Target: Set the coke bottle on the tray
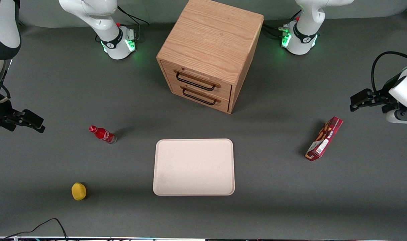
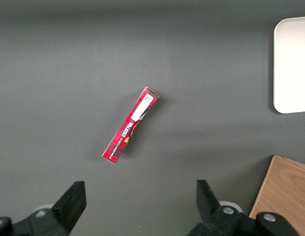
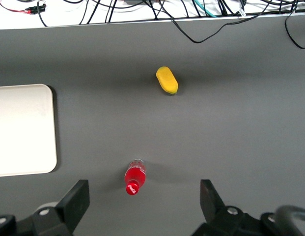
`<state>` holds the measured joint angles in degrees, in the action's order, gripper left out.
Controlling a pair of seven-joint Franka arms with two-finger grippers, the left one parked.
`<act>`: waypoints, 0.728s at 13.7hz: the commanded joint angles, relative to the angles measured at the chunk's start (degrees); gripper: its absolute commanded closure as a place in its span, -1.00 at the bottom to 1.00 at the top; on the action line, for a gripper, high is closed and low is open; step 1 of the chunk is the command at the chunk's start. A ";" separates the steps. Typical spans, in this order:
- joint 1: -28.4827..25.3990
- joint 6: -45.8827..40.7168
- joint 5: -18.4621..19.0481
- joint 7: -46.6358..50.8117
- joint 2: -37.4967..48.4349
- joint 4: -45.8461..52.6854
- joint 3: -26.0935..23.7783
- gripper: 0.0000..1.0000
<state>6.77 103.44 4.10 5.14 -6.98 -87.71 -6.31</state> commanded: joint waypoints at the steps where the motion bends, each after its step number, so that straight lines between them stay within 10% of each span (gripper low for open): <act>1: 0.52 0.53 1.17 -0.31 -0.75 1.14 -0.20 -1.00; 10: 1.14 0.54 1.09 -0.31 -0.66 -0.09 -0.20 -1.00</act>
<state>7.57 103.86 4.33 5.14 -7.56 -87.74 -6.11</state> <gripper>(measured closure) 0.000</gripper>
